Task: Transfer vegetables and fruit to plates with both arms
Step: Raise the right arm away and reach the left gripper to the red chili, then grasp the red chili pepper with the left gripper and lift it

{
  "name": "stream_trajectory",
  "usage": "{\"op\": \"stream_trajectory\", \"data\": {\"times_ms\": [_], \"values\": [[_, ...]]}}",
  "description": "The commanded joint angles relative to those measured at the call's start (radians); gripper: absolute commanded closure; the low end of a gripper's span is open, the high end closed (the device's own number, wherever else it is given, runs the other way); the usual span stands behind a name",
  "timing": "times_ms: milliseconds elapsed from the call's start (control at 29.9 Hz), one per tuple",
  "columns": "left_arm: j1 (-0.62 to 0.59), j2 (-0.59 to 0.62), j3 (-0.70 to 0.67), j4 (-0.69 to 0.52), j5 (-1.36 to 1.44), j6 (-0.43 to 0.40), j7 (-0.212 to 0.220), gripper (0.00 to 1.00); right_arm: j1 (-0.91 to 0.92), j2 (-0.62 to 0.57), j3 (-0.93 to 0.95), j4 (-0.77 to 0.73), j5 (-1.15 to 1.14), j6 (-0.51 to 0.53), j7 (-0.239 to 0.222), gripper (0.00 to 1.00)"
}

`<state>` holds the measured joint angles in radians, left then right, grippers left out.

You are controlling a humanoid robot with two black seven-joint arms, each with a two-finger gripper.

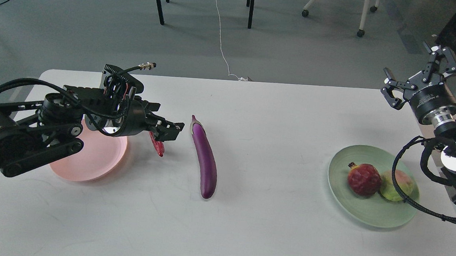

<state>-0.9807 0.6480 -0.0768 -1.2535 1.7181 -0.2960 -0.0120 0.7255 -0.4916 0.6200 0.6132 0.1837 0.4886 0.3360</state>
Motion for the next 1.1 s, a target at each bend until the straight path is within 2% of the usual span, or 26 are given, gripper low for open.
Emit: {"op": "stream_trajectory", "data": {"times_ms": [0,167,435,602,703,1037,1071], "values": [[0.02,-0.034,0.014,0.064,-0.011,0.0,0.007,0.1,-0.017,-0.001,0.001,0.031,-0.001,0.0,0.0,0.01],[0.045,-0.088,-0.001,0.141,-0.04,0.003,0.01,0.1,-0.018,-0.001,-0.006,0.045,-0.003,0.0,0.0,0.01],[0.062,-0.194,0.014,0.354,-0.183,0.008,0.01,0.11,-0.018,-0.001,-0.014,0.062,-0.012,0.0,-0.002,0.01],[0.077,-0.2,0.014,0.365,-0.183,0.008,0.01,0.12,-0.018,-0.002,-0.014,0.062,-0.013,0.0,-0.002,0.01],[0.08,-0.2,0.015,0.367,-0.183,0.009,0.006,0.22,-0.018,-0.001,-0.016,0.062,-0.015,0.0,-0.002,0.01],[0.082,-0.199,0.017,0.364,-0.17,0.008,-0.003,0.8,-0.018,0.001,-0.014,0.056,-0.017,0.0,-0.002,0.01],[0.082,-0.199,0.017,0.364,-0.17,0.008,-0.003,0.83,-0.018,0.001,-0.014,0.056,-0.015,0.0,0.0,0.01]]}}
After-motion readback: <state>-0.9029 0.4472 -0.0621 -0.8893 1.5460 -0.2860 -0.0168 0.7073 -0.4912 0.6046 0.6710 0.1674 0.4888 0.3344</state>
